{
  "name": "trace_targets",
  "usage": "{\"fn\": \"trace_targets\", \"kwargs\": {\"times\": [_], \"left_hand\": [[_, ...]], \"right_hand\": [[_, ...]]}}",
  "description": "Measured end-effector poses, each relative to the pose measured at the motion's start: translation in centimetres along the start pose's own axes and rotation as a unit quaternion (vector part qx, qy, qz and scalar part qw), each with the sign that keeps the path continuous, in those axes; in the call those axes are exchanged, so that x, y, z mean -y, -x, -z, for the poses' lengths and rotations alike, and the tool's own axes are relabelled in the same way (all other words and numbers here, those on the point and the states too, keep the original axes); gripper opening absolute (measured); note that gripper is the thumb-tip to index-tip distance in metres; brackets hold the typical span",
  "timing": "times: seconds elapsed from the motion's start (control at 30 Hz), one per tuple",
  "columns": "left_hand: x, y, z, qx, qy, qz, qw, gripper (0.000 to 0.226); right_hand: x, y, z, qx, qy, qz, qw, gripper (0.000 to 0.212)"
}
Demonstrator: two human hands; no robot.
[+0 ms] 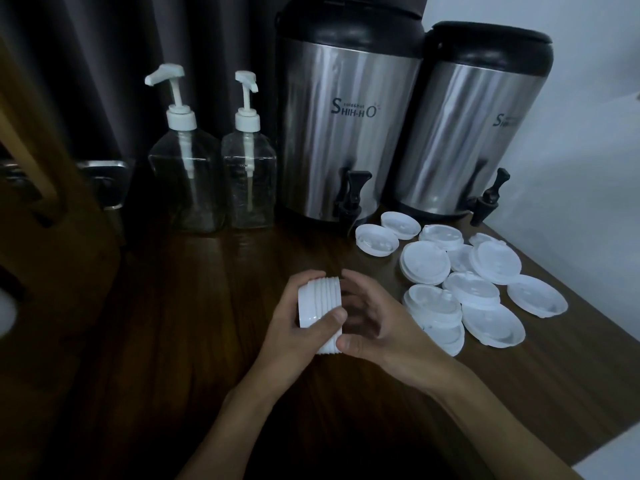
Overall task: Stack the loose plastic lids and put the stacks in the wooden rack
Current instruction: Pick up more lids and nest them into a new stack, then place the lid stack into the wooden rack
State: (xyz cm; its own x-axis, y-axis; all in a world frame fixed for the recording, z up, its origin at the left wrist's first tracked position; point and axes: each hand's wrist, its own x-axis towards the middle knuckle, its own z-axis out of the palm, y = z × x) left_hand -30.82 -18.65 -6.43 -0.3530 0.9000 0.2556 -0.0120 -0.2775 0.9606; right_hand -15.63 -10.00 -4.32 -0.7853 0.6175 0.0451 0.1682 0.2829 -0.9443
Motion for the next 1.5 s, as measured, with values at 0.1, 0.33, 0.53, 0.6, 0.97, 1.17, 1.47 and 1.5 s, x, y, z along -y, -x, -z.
{"fn": "trace_targets", "kwargs": {"times": [0.1,0.33,0.53,0.6,0.97,1.17,1.47,1.5], "left_hand": [[-0.2,0.0,0.0,-0.002,0.016,0.010,1.000,0.042],[-2.7,1.2,1.1,-0.020,-0.002,0.010,1.000,0.052],[-6.4,3.8,2.7,-0.127,0.024,-0.035,0.991,0.055],[-8.2,5.0,3.4,-0.180,0.032,-0.054,0.982,0.061],[-16.8,13.3,5.2,-0.361,0.064,-0.160,0.917,0.096],[-19.8,17.4,8.3,-0.369,0.004,-0.130,0.920,0.107],[-20.7,22.6,15.6,-0.402,-0.192,-0.102,0.889,0.035],[-20.4,22.9,16.4,-0.406,-0.220,-0.093,0.882,0.027]], "right_hand": [[0.2,0.1,-0.1,-0.017,0.039,0.020,0.999,0.091],[1.2,-0.2,-1.1,-0.025,0.119,0.078,0.989,0.087],[5.0,-0.8,-3.1,0.050,0.119,0.170,0.977,0.077],[6.1,-0.2,-4.2,0.047,0.112,0.213,0.970,0.069],[13.0,0.3,-13.2,0.016,0.058,0.463,0.884,0.025],[16.1,-0.5,-15.9,0.072,0.057,0.557,0.826,0.025],[18.6,-2.6,-19.8,0.164,0.180,0.559,0.792,0.019],[18.5,-2.7,-20.2,0.177,0.200,0.555,0.788,0.019]]}}
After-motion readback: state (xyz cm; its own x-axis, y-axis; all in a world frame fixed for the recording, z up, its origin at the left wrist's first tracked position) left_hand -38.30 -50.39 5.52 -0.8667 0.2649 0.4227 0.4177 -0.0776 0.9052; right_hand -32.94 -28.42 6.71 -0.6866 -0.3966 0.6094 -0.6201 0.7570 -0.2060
